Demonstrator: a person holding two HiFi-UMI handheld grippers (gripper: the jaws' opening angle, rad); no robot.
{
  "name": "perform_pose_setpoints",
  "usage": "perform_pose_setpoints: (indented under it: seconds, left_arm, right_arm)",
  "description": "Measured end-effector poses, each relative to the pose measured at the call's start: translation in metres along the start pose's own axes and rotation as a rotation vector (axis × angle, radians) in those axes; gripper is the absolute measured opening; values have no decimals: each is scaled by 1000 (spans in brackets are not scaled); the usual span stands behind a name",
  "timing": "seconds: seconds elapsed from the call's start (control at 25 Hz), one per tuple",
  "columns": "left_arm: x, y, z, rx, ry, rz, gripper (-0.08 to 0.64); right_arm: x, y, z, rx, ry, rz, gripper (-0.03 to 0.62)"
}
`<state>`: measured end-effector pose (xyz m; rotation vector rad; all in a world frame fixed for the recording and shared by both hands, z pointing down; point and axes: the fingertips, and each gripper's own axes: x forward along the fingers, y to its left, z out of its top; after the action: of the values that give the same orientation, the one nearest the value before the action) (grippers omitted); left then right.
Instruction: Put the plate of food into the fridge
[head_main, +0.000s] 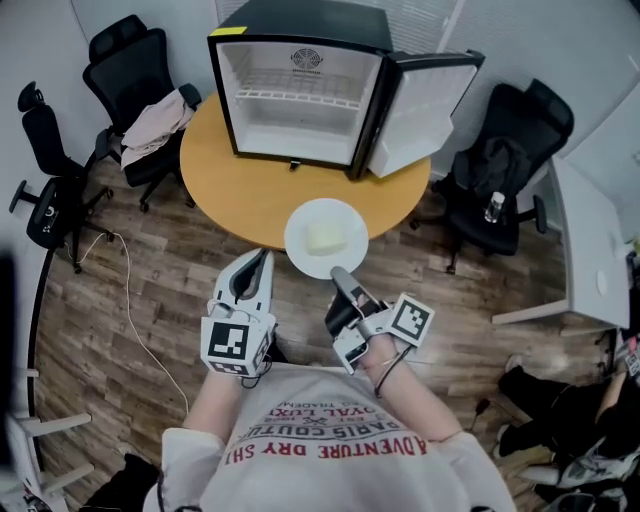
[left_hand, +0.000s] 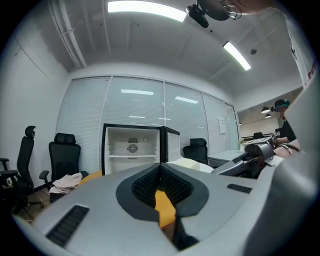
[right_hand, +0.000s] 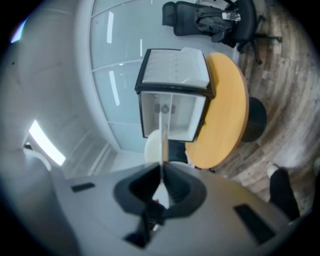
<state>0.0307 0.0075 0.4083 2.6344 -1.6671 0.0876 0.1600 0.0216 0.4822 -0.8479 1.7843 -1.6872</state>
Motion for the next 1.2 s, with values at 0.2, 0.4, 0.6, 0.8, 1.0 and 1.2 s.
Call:
perform_pose_setpoints:
  seconds: [0.2, 0.4, 0.6, 0.8, 1.0, 1.2]
  left_arm:
    - [49, 28, -3, -6, 1, -53, 26]
    - [103, 72, 2, -6, -4, -128, 26]
    - [148, 120, 5, 2, 12, -198, 27]
    - [175, 162, 2, 7, 17, -233, 26]
    - [205, 192, -2, 22, 28, -286, 27]
    - [229, 206, -3, 4, 40, -308, 27]
  right_arm:
    - [39, -2, 24, 9, -65, 8, 37]
    - [96, -6, 48, 22, -142, -9, 37]
    - [156, -4, 64, 48, -219, -23, 37]
    - [202, -6, 74, 47, -266, -26, 37]
    - [242, -5, 89, 59, -306, -26, 37]
    - [265, -6, 107, 57, -324, -47, 37]
